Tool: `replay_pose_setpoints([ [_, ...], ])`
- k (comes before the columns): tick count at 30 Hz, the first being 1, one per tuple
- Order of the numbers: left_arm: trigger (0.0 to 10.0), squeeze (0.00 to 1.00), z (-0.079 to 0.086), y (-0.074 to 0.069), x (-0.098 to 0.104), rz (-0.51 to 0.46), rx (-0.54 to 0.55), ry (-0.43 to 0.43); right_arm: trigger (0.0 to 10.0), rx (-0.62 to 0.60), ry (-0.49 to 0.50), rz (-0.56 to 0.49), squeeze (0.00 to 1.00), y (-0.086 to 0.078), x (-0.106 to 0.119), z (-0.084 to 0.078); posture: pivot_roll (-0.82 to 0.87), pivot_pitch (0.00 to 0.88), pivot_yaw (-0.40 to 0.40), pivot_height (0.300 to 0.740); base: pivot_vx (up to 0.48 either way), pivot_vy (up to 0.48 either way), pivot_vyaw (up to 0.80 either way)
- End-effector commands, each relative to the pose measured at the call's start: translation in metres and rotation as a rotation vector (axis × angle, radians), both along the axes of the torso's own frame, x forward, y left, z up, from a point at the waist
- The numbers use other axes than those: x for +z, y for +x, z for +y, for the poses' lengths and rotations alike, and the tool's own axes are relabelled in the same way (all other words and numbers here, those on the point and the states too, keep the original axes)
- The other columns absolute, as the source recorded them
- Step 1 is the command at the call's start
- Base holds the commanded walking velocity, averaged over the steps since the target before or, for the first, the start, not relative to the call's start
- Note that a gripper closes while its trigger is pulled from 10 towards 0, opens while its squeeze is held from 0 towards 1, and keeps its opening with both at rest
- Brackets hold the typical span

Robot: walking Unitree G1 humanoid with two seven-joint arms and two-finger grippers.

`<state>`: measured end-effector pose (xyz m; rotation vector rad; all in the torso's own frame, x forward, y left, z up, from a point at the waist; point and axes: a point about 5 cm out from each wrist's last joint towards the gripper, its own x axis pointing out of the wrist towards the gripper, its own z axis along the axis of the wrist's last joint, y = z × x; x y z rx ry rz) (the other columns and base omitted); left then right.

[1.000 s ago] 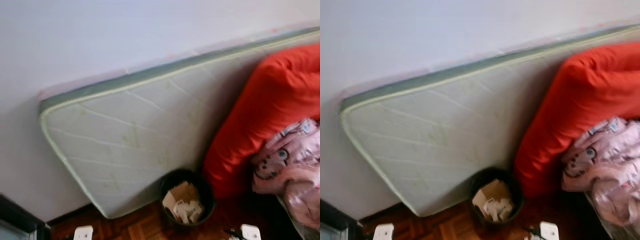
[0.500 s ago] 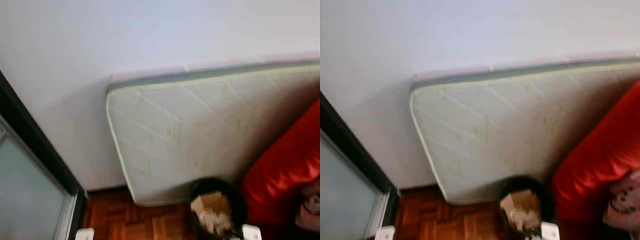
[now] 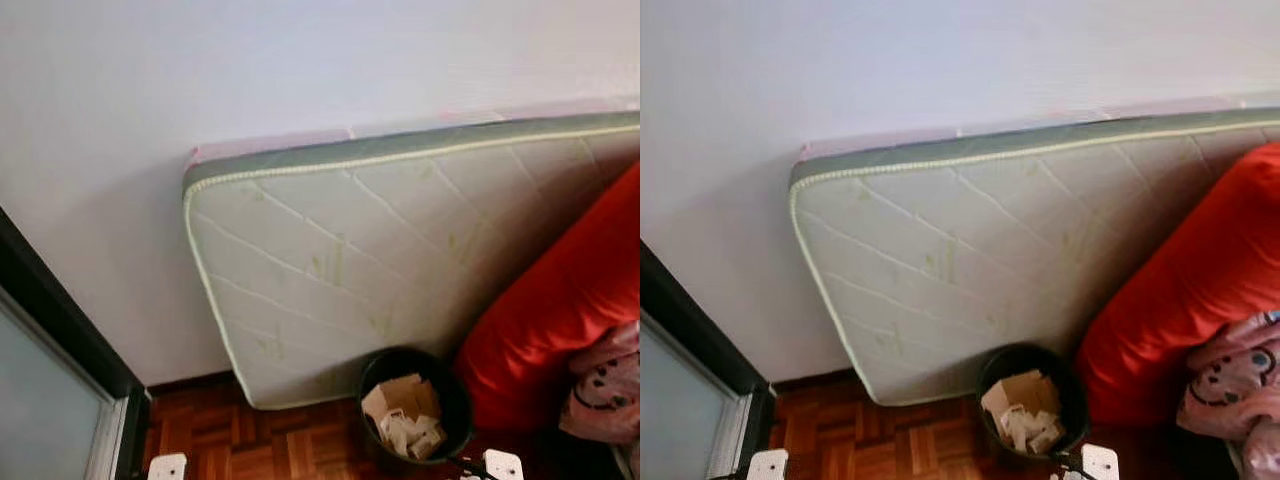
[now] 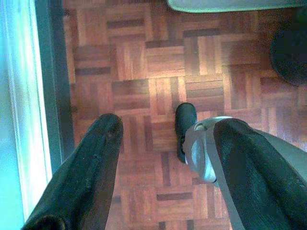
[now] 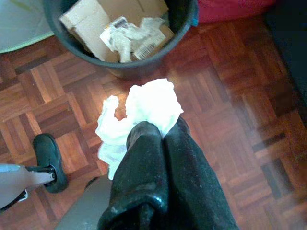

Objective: Clean up the room

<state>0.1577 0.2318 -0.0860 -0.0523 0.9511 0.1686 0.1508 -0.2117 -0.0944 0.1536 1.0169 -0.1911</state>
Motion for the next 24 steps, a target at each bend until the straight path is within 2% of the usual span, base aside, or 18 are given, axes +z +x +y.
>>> replay_pose_setpoints([
  [1,10.0,0.0,0.0009,-0.0001,0.0003,-0.003,0.001,-0.002,10.0,-0.006,0.0,0.011,0.0,-0.0019,-0.0007,-0.001,0.08,0.0,-0.011,0.74,0.0,0.0,-0.79],
  [16,10.0,0.0,0.0012,-0.0007,0.0,0.002,-0.002,-0.001,10.0,-0.003,-0.007,0.005,0.0,-0.0017,-0.0004,-0.0014,0.08,0.0,-0.011,0.74,0.0,0.0,-0.78],
  [24,10.0,0.0,0.0015,-0.001,0.0,0.003,0.001,-0.002,10.0,0.005,-0.01,-0.004,0.0,-0.0009,0.0001,-0.0017,0.08,0.0,-0.013,0.74,0.0,0.0,0.0],
])
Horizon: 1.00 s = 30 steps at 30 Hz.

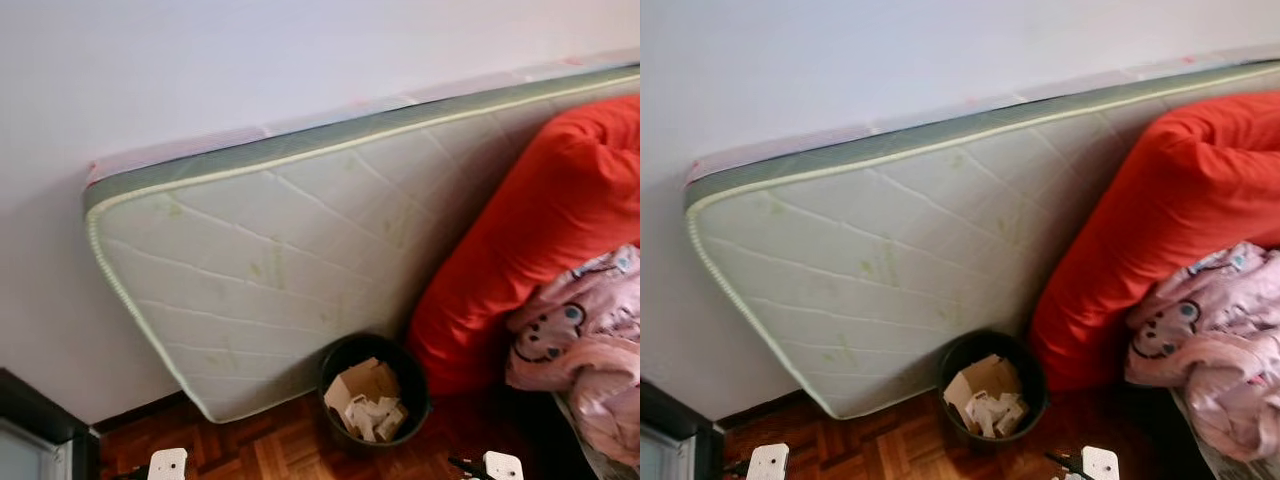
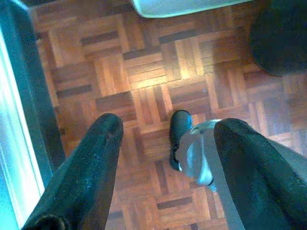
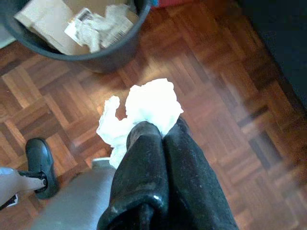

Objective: Clean up the room

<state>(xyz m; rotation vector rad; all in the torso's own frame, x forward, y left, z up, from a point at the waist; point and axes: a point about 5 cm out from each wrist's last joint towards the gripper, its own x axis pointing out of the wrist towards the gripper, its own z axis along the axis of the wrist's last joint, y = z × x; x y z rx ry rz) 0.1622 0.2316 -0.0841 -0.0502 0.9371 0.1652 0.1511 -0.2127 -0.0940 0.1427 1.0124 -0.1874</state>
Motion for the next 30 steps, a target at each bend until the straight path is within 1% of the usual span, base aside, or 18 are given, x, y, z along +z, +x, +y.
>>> replay_pose_setpoints([
  [1,10.0,0.0,0.0017,-0.0054,-0.0019,0.017,0.005,-0.003,10.0,-0.001,-0.004,0.0,0.0,-0.0011,-0.0002,-0.0007,0.08,0.0,-0.013,0.74,0.0,0.0,0.0],
  [30,10.0,0.0,0.0011,-0.0043,-0.0016,0.014,0.005,-0.007,10.0,-0.012,-0.008,0.001,0.0,-0.0007,-0.0001,-0.0014,0.08,0.0,-0.014,0.74,0.0,0.0,0.0],
])
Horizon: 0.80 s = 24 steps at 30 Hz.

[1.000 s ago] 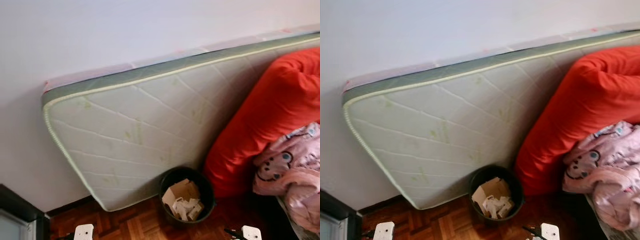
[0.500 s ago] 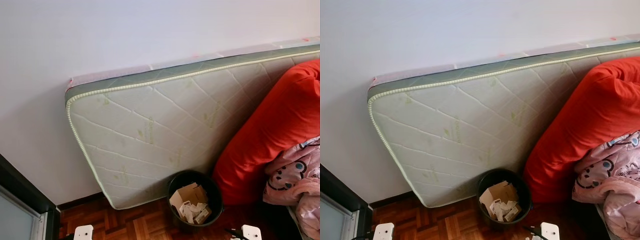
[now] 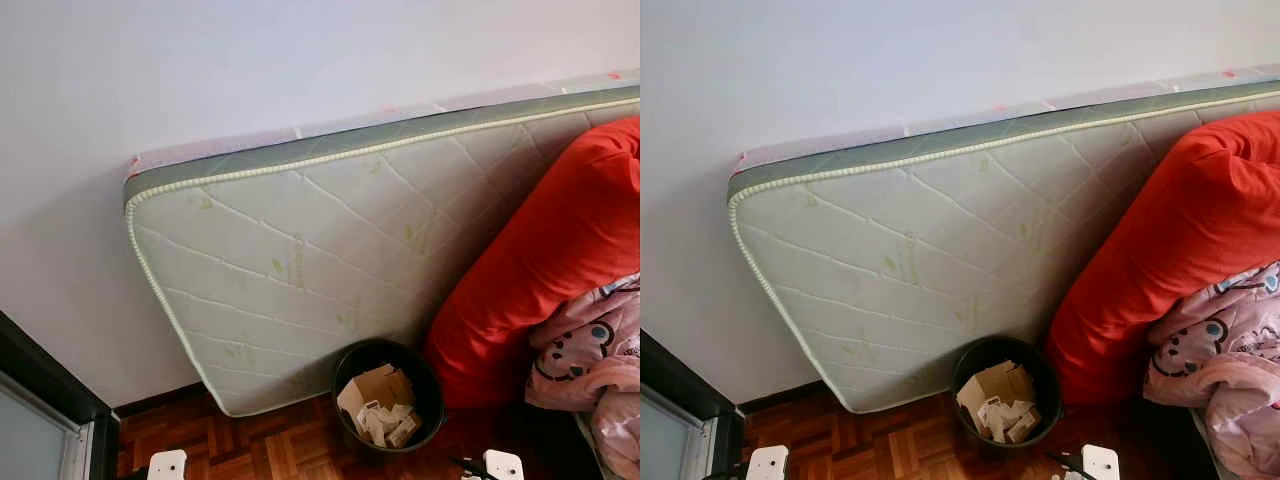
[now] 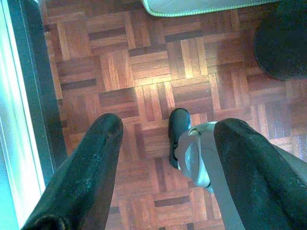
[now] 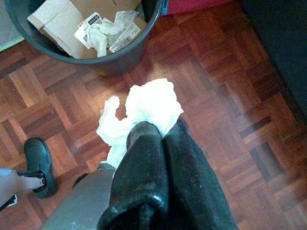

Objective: Clean up the room

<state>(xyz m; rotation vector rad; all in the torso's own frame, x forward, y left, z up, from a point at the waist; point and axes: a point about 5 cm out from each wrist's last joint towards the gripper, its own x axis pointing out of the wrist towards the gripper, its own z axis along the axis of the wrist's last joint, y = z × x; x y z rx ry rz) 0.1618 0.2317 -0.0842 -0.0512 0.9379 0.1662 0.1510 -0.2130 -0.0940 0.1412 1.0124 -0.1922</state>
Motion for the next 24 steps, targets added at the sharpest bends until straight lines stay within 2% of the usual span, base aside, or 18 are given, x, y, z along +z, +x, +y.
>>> replay_pose_setpoints([
  [1,10.0,0.0,0.001,-0.0039,-0.0015,0.013,0.004,-0.007,10.0,-0.008,-0.004,0.001,0.0,-0.0006,0.0,-0.0011,0.08,0.0,-0.014,0.74,0.0,0.0,0.0],
  [24,10.0,0.0,0.0008,-0.0041,-0.0017,0.015,0.006,-0.007,10.0,-0.007,-0.008,-0.002,0.0,-0.0003,0.0002,-0.0015,0.08,0.0,-0.015,0.74,0.0,0.0,0.0],
])
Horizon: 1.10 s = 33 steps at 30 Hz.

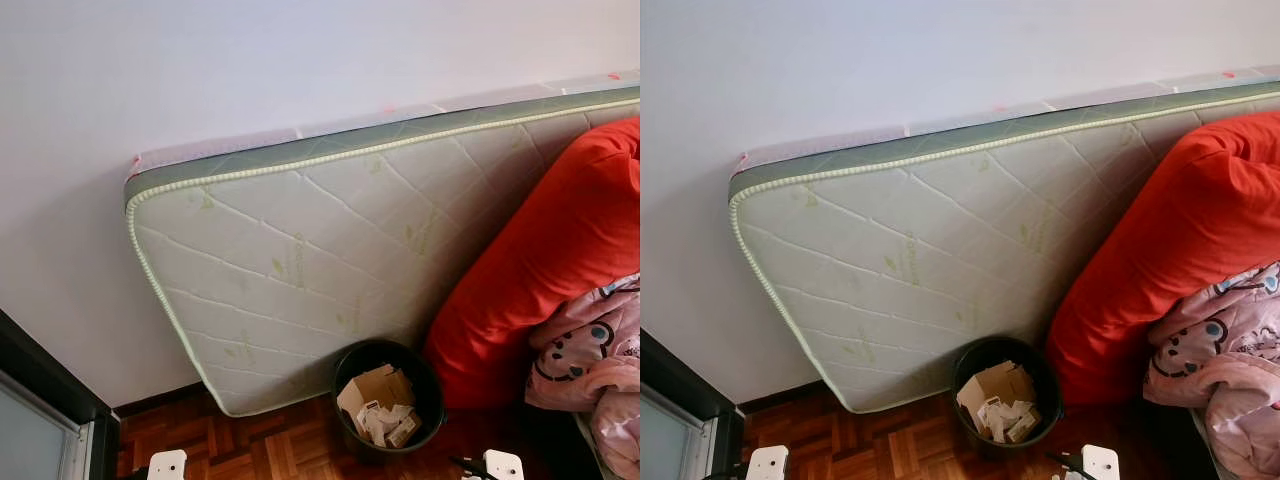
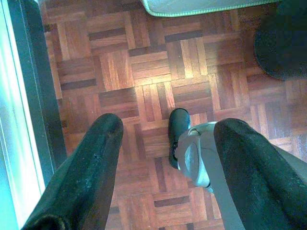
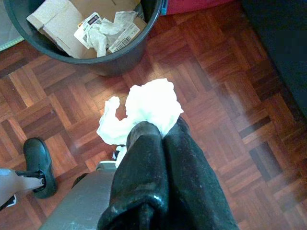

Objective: Clean up the room

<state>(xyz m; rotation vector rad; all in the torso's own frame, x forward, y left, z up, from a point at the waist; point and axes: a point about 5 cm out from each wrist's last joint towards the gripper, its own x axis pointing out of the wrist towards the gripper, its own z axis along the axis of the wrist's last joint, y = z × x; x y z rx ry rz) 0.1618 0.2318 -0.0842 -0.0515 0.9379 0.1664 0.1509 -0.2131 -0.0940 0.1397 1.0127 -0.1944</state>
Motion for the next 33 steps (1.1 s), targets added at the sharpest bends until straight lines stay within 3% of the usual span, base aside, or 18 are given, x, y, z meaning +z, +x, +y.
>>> replay_pose_setpoints([
  [1,10.0,0.0,0.0008,-0.0041,-0.0016,0.015,0.005,-0.007,10.0,-0.006,-0.005,-0.003,0.0,-0.0003,0.0002,-0.0013,0.08,0.0,-0.015,0.74,0.0,0.0,0.0],
  [33,10.0,0.0,0.0008,-0.0037,-0.0015,0.015,0.004,-0.008,10.0,-0.003,-0.006,-0.005,0.0,0.0003,0.0004,-0.0012,0.08,0.0,-0.015,0.74,0.246,0.0,0.0],
])
